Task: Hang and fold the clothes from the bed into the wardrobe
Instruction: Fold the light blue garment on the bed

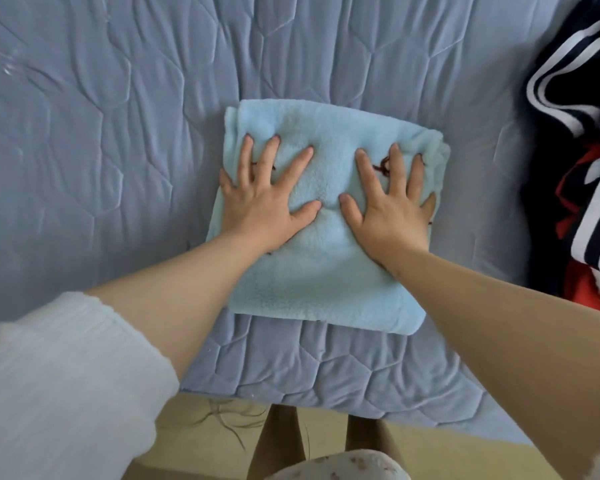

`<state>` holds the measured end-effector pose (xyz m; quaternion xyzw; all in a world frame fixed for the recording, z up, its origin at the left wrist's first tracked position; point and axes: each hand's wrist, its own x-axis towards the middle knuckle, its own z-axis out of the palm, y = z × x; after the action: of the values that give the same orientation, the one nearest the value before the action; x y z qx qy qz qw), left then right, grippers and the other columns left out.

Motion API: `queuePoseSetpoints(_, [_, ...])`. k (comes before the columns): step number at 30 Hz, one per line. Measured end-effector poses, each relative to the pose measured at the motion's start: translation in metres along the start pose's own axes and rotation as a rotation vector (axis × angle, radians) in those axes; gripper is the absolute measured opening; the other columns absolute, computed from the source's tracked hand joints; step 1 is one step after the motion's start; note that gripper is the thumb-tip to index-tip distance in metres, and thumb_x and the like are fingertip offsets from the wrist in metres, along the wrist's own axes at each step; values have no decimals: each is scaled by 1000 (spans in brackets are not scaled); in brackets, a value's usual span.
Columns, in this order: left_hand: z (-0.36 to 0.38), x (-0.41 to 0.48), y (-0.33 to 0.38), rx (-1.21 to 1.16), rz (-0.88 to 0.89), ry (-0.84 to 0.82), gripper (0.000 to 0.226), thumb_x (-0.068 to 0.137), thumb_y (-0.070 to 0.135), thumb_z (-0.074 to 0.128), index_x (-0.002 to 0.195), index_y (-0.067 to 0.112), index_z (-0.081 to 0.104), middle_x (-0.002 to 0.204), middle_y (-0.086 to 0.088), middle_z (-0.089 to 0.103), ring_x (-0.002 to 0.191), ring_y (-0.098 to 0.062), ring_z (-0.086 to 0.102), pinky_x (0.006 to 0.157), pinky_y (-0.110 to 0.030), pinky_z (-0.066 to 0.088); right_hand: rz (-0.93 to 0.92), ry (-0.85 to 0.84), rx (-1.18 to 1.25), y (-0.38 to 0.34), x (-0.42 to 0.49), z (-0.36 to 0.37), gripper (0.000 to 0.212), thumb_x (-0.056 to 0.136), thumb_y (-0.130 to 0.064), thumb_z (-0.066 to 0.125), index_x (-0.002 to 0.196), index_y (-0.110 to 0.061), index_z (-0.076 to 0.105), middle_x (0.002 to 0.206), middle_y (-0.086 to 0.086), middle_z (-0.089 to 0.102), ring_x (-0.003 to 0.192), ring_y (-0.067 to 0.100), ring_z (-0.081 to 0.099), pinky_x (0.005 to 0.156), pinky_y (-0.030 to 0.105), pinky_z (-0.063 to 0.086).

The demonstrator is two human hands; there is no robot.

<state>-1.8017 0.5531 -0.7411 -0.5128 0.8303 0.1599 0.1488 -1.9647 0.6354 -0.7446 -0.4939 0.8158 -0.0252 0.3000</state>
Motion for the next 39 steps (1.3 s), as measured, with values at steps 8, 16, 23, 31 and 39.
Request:
queuePoseSetpoints(8, [-15, -65, -11, -573, -397, -100, 79, 77, 68, 51, 135, 62, -2, 156, 1, -9, 138, -35, 22, 108, -46, 27, 303, 18, 447, 13, -68, -19, 71, 82, -61, 50, 139, -56, 8, 156, -8, 2, 142, 22, 13, 109, 46, 22])
queuePoseSetpoints(16, [-12, -58, -37, -703, -399, -406, 82, 72, 75, 47, 129, 68, -12, 149, -8, 28, 126, -34, 42, 97, -38, 37, 367, -61, 1008, 21, -73, -12, 79, 82, -46, 64, 142, -51, 12, 133, -18, 32, 113, 7, 39, 93, 27, 35])
queuePoseSetpoints(23, [-23, -71, -46, -1163, -328, -461, 96, 60, 58, 64, 139, 56, 11, 139, 14, 29, 121, -12, 38, 96, -31, 38, 447, -221, 1208, 34, -85, -24, 45, 84, -43, 60, 123, -47, 38, 108, -23, 54, 90, 1, 59, 60, 17, 50])
queuePoseSetpoints(31, [-26, -109, -45, -1349, -417, -458, 88, 63, 44, 70, 137, 55, 23, 109, 22, 40, 92, 5, 45, 68, -19, 40, 681, -454, 1298, 32, -119, -32, 63, 73, -53, 63, 130, -34, 44, 110, 1, 66, 89, 22, 67, 55, 31, 53])
queuePoseSetpoints(39, [-74, -171, -66, -1435, -601, -387, 93, 56, 45, 70, 139, 44, 28, 118, 10, 40, 92, -5, 50, 67, -25, 41, 673, -639, 1302, -8, -148, -76, 78, 57, -47, 69, 130, -33, 44, 96, 7, 68, 60, 24, 71, 45, 36, 54])
